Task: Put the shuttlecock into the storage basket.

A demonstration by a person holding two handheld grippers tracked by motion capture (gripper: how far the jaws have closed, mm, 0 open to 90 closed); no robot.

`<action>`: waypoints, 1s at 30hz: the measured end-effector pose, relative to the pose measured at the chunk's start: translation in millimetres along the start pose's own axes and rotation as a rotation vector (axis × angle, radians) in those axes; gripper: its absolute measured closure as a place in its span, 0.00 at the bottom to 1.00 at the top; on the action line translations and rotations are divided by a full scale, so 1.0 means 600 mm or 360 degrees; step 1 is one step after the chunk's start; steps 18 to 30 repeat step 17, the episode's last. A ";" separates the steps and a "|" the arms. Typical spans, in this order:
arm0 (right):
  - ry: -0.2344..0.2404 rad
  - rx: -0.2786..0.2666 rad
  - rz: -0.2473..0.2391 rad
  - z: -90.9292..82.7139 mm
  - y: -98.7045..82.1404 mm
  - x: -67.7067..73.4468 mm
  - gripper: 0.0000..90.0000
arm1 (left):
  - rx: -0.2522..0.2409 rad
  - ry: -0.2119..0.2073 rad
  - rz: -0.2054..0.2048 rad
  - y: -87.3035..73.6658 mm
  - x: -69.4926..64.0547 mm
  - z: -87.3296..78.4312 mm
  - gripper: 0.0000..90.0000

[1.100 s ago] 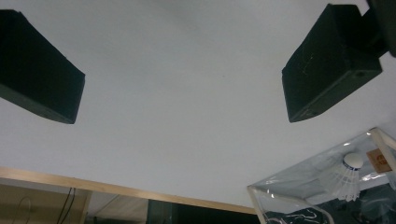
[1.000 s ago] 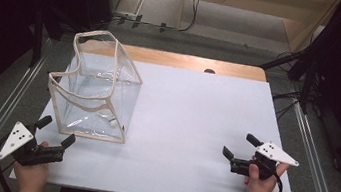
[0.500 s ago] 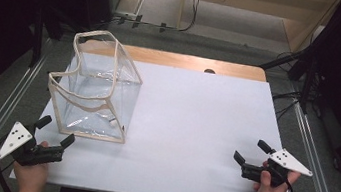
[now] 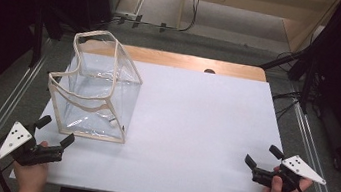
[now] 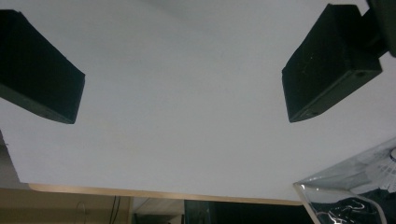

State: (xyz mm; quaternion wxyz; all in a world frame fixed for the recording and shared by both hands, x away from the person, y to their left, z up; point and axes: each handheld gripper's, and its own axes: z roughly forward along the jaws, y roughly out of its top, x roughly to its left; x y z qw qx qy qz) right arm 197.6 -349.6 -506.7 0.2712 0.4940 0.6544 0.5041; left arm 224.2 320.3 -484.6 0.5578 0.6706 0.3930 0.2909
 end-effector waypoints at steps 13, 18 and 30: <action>0.0027 -0.0002 0.0030 0.007 -0.007 -0.003 0.00 | 0.0002 -0.0007 -0.0003 0.000 0.000 -0.001 0.00; 0.0013 -0.0012 0.0033 0.008 -0.008 -0.002 0.00 | 0.0001 -0.0009 -0.0006 0.000 0.000 -0.001 0.00; 0.0013 -0.0012 0.0033 0.008 -0.008 -0.002 0.00 | 0.0001 -0.0009 -0.0006 0.000 0.000 -0.001 0.00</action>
